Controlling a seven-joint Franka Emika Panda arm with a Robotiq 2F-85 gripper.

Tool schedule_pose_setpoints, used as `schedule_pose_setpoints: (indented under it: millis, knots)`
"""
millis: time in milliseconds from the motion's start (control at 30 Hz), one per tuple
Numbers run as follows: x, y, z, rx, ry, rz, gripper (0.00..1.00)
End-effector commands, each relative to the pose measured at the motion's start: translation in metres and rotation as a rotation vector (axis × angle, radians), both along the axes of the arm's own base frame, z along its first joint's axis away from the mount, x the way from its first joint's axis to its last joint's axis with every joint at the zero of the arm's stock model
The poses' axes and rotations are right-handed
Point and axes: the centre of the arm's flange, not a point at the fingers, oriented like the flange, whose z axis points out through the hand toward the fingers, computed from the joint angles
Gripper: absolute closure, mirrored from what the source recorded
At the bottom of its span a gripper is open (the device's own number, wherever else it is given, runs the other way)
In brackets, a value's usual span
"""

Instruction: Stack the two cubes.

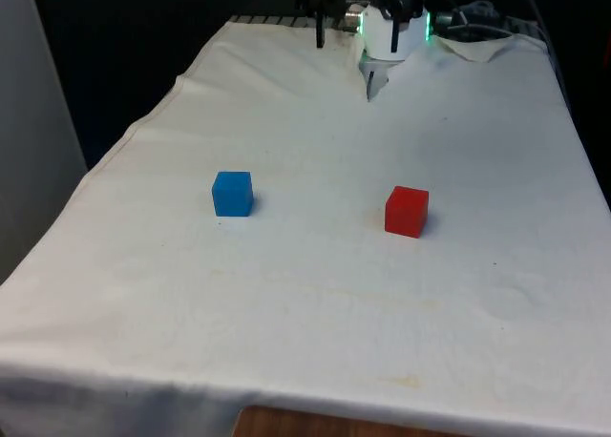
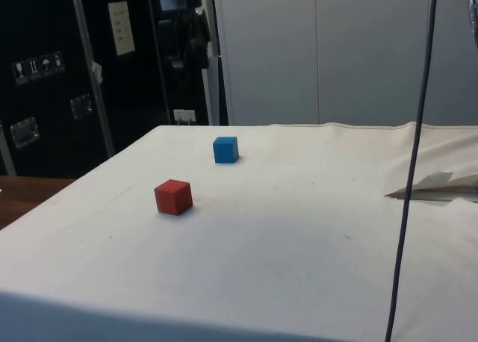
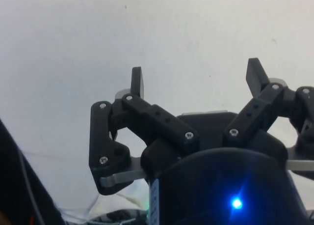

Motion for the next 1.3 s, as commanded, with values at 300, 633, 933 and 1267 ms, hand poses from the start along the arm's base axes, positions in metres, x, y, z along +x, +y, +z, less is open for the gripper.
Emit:
schedule_pose_setpoints:
  millis: [300, 633, 933, 1267]
  knots:
    - [-0.004, -0.011, -0.016, -0.034, -0.031, 0.011, 0.0]
    - [-0.007, -0.038, -0.034, -0.049, -0.051, 0.025, 0.0]
    - [-0.006, -0.07, -0.051, -0.058, -0.064, 0.042, 0.0]
    - [-0.005, -0.098, -0.07, -0.058, -0.083, 0.054, 0.0]
